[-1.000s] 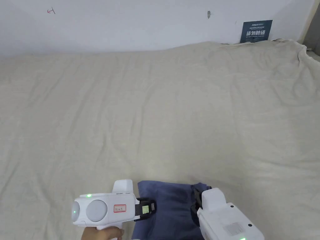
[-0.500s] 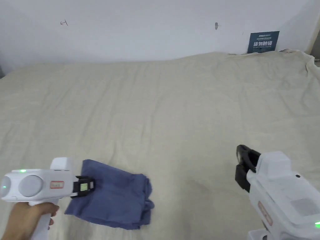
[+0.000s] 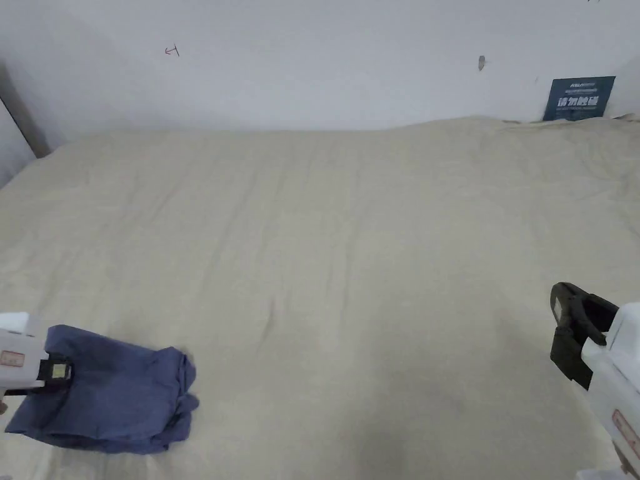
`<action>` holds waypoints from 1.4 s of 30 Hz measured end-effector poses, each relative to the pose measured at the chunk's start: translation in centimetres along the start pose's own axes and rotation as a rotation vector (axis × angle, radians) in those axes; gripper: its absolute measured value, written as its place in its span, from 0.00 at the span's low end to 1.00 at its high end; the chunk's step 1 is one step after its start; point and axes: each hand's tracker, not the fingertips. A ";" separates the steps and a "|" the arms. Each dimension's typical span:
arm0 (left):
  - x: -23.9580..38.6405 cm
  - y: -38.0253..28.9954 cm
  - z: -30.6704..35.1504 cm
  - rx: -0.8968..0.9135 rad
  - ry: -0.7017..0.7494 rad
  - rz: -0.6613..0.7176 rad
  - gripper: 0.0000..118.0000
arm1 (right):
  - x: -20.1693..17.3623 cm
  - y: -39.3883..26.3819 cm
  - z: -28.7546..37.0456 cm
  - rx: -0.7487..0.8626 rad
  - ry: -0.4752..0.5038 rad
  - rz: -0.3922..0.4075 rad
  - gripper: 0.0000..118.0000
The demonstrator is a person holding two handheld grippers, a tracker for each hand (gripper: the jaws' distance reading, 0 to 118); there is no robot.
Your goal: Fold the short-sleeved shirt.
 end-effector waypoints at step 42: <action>16.9 -4.1 20.1 0.922 -0.050 0.076 1.00 | 3.3 5.7 4.5 0.105 -0.083 0.019 0.00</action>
